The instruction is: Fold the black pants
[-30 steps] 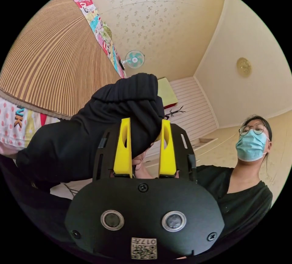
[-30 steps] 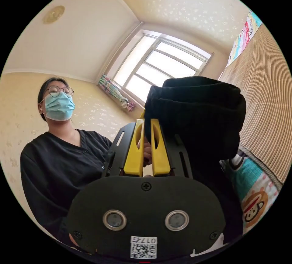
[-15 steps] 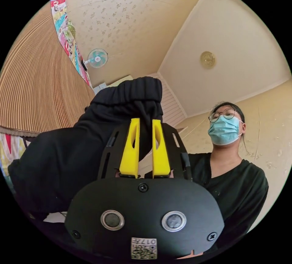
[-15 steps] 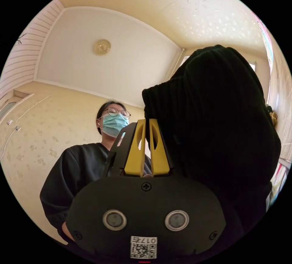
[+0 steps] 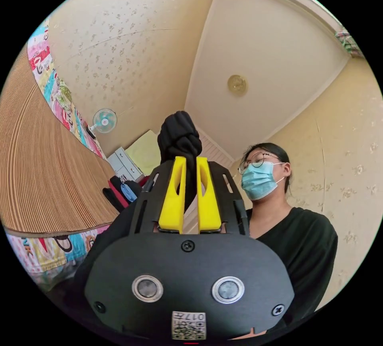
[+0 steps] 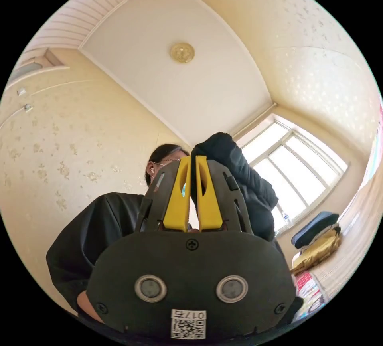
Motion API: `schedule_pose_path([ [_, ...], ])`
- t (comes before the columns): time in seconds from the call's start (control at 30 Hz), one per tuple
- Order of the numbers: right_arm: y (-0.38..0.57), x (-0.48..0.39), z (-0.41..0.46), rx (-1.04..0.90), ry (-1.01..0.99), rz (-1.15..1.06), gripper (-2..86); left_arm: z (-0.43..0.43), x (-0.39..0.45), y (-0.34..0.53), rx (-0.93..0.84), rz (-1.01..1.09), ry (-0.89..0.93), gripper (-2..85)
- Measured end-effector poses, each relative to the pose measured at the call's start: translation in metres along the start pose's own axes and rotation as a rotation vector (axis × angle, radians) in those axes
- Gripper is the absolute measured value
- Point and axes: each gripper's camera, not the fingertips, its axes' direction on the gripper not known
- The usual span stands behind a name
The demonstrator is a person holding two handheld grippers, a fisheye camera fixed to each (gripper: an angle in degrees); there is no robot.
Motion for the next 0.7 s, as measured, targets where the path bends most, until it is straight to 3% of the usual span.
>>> schedule_pose_path([
  [0.17, -0.061, -0.032, 0.103, -0.133, 0.005, -0.218, 2.0, 0.063, 0.081, -0.078, -0.096, 0.270, 0.121, 4.8],
  [0.27, -0.086, -0.033, 0.148, -0.143, 0.004, -0.221, 2.0, 0.094, 0.125, -0.107, -0.103, 0.369, 0.215, 4.7],
  [0.43, -0.087, -0.052, 0.204, -0.126, 0.155, -0.263, 1.9, 0.119, 0.172, -0.120, -0.058, 0.494, 0.158, 4.7],
  [0.57, -0.095, -0.042, 0.241, -0.160, 0.381, -0.383, 1.9, 0.144, 0.145, -0.159, -0.013, 0.480, 0.050, 4.3],
  [0.7, -0.137, 0.035, 0.243, -0.036, 0.453, -0.263, 2.1, 0.190, 0.072, -0.236, 0.022, 0.344, -0.058, 4.2],
])
